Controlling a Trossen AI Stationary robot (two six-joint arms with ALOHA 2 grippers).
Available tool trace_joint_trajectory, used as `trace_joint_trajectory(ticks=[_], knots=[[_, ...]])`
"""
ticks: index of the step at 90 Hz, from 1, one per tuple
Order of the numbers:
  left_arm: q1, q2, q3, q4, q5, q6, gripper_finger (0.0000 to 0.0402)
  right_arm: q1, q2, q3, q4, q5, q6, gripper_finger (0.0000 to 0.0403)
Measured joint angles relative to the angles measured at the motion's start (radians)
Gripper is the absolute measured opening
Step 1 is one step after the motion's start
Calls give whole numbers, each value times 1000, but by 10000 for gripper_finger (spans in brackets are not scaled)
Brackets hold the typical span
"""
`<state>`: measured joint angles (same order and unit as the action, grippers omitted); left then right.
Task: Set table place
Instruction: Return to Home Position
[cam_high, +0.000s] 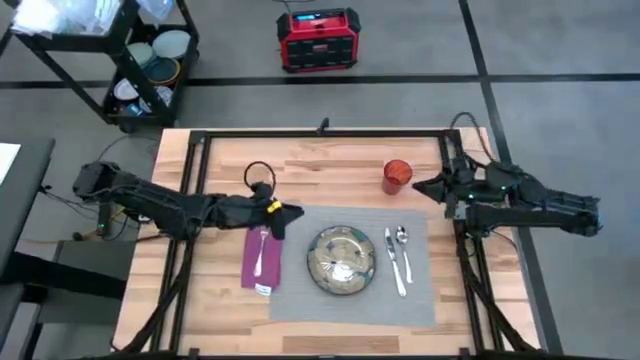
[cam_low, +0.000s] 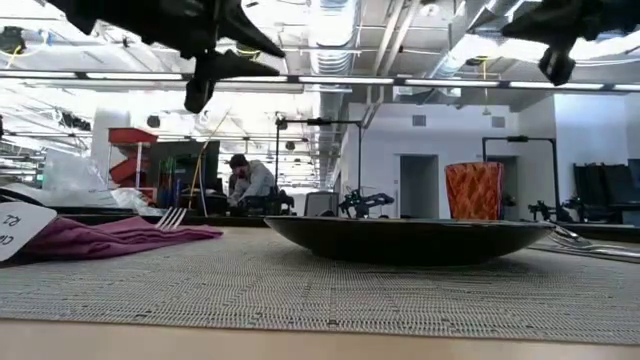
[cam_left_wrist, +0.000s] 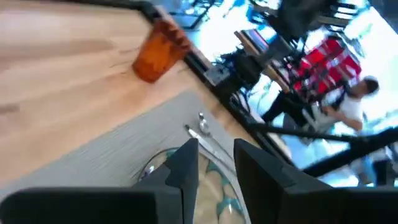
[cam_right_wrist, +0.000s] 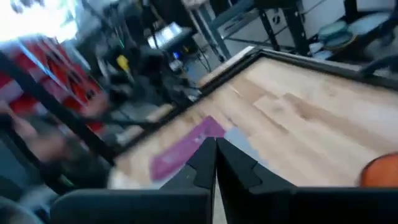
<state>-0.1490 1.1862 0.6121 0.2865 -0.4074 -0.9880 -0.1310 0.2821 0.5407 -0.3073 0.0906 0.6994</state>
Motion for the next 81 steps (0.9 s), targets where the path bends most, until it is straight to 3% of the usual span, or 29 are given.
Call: trace_joint_trajectory(ticks=[9,21,31,40,46,63,68,81], knots=[[-4,-4,1,26,-15,-77,86,2,-43,1,44,11,11,0],[-72,-5,1,65,50,250,86,29,-92,-4,-17,-92,-133,0],[-73,-55,-64,102,170,298,86,33,-134,-8,-96,-95,-142,0],[-80,-106,-218,278,202,319,86,35,-213,-8,-123,-146,-158,0],[-85,-129,-327,492,230,353,86,39,-276,-7,-124,-148,-195,0],[-102,-174,-588,923,283,427,86,41,-267,-23,-144,-194,-245,0],[-100,-189,-597,952,294,427,86,39,-281,-64,-147,-199,-234,0],[-100,-225,-598,839,358,418,86,40,-279,-172,-80,-223,-203,0]])
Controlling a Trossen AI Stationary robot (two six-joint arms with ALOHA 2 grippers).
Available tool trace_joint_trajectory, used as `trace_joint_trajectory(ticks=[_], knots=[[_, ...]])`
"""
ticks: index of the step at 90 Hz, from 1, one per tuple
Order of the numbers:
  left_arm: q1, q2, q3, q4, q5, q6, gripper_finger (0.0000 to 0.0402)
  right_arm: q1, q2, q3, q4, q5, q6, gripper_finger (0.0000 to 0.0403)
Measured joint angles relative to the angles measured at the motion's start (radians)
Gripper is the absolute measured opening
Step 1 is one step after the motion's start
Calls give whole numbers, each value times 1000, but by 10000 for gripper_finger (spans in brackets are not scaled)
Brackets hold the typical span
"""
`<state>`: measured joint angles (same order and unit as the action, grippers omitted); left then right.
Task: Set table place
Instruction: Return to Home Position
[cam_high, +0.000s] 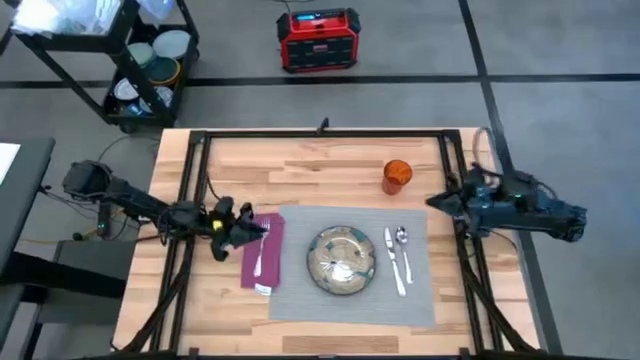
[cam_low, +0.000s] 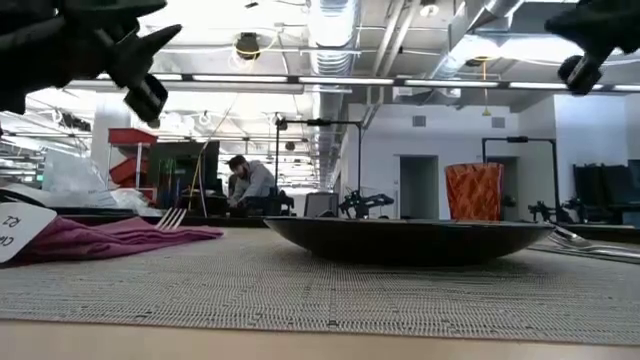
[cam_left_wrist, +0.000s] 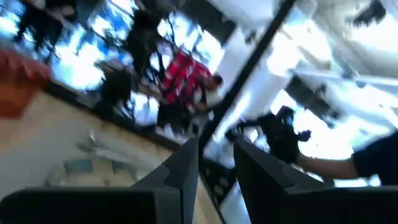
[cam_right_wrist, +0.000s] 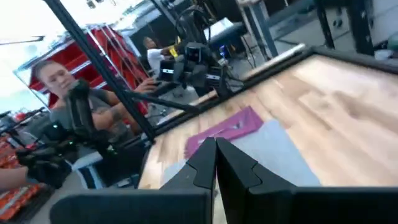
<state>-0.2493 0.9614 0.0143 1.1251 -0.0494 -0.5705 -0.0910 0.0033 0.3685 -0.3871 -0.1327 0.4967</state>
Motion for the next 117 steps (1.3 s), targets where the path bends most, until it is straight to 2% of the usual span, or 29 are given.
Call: trace_joint_trajectory(ticks=[7,18,29,56,70,80,88,100,109,117], knots=[[0,-44,-5,-18,45,0,86,0,0,-67,118,-52,7,0],[0,-105,-5,-65,126,16,86,19,-1,-202,366,-203,19,0],[0,-183,-5,-143,151,28,86,67,-1,-359,594,-207,40,0],[0,-420,-6,-445,182,96,86,275,-1,-361,549,-30,-11,0],[0,-648,-6,-593,231,157,86,338,-1,-361,484,88,-6,0],[0,-823,-7,-789,194,154,86,365,0,-361,433,175,23,0],[-1,-952,-7,-872,178,187,86,382,-1,-361,443,213,12,0],[-4,-953,-8,-910,178,214,86,403,-1,-362,427,222,3,0],[-5,-959,-8,-968,123,188,86,417,-1,-362,423,239,-25,0],[-6,-960,-8,-968,121,207,86,418,0,-362,424,245,-56,0]])
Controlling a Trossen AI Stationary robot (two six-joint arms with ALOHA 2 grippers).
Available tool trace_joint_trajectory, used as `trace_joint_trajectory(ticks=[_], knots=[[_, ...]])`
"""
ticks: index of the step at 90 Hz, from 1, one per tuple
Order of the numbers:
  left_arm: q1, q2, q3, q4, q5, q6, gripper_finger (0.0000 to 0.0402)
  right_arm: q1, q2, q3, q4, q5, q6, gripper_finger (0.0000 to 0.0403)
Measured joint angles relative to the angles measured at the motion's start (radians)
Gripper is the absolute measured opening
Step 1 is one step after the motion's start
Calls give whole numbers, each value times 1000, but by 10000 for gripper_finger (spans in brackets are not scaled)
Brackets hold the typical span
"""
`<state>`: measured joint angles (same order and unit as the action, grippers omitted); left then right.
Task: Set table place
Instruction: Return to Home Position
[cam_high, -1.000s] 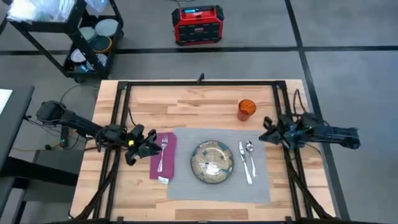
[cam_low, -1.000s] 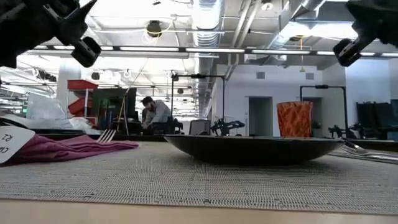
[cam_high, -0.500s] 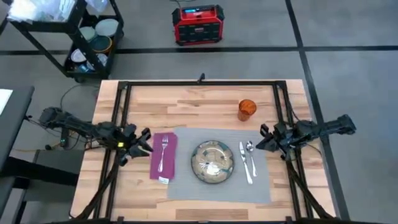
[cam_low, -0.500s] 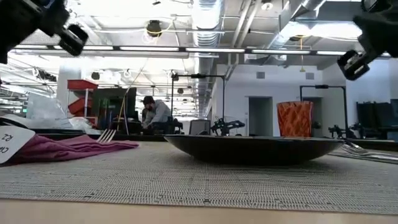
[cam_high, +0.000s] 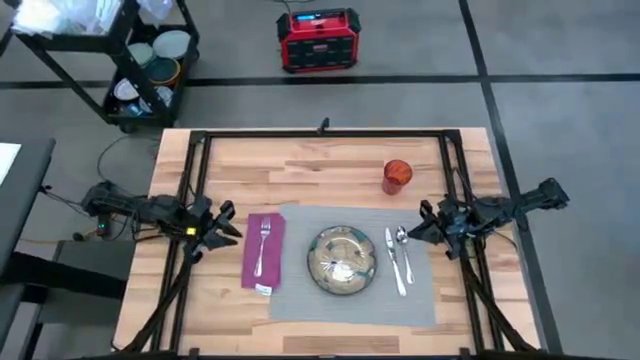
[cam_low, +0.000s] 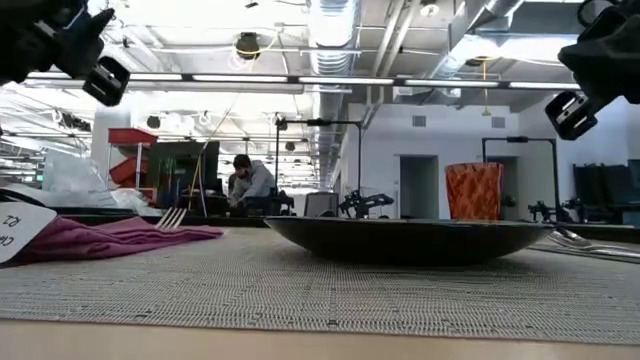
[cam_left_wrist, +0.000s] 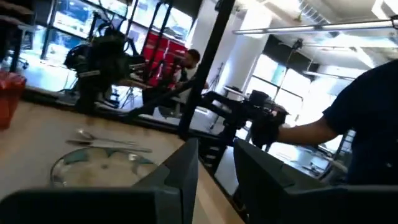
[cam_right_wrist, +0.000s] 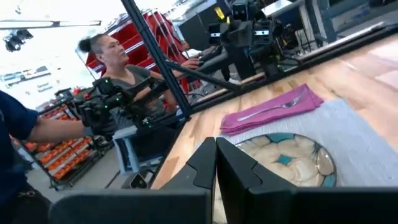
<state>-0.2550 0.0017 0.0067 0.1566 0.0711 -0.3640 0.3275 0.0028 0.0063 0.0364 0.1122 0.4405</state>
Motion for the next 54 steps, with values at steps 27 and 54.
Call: trace_joint_trajectory(ticks=[27,54], knots=[[0,6,0,-123,-2,-19,86,-8,0,0,-1,-8,70,0],[0,13,10,-137,-14,-23,86,-8,0,-1,-1,-11,83,0]])
